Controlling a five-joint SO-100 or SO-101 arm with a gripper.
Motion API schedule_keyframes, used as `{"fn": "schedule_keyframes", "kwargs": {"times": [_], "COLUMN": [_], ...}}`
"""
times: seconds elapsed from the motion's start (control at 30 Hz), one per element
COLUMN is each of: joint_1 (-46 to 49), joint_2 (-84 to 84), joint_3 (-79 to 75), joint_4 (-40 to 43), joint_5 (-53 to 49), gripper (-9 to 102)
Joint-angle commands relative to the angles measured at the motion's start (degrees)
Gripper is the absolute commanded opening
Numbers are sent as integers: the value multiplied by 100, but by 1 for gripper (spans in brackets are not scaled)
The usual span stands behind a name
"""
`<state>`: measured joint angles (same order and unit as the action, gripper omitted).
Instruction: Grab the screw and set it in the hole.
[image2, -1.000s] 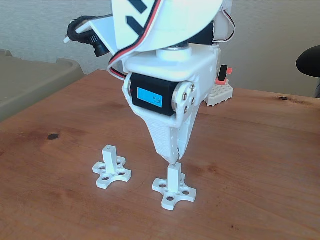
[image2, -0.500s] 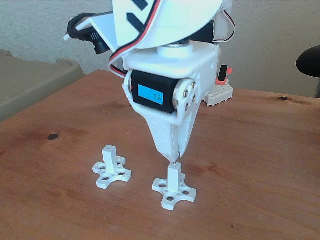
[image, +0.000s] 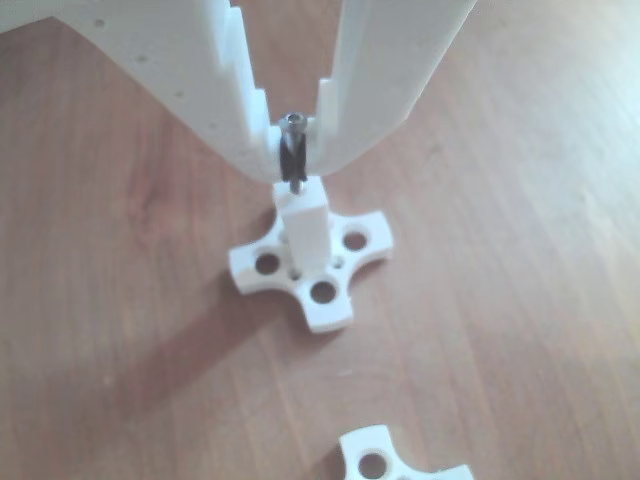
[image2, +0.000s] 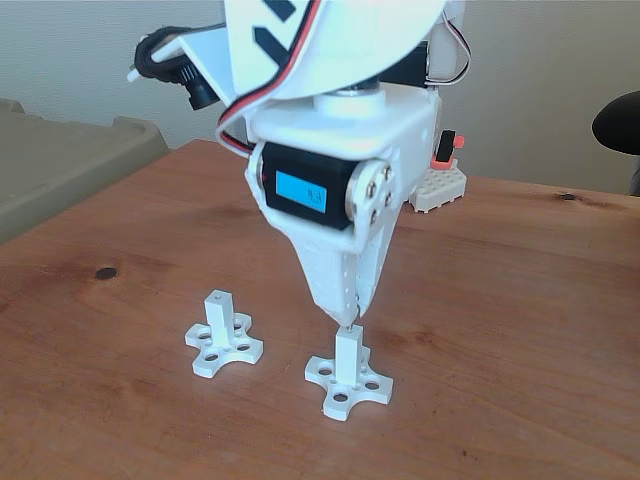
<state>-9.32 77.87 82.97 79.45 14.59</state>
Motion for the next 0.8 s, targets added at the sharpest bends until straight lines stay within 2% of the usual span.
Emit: {"fn": "schedule_keyframes", "kwargs": {"times": [0.0, 0.77], "joint_1": [-79, -53], "joint_2": [123, 176], "joint_3": [-404, -413], "joint_4": [-9, 202], "joint_5": [44, 9], "gripper": [-4, -3]}}
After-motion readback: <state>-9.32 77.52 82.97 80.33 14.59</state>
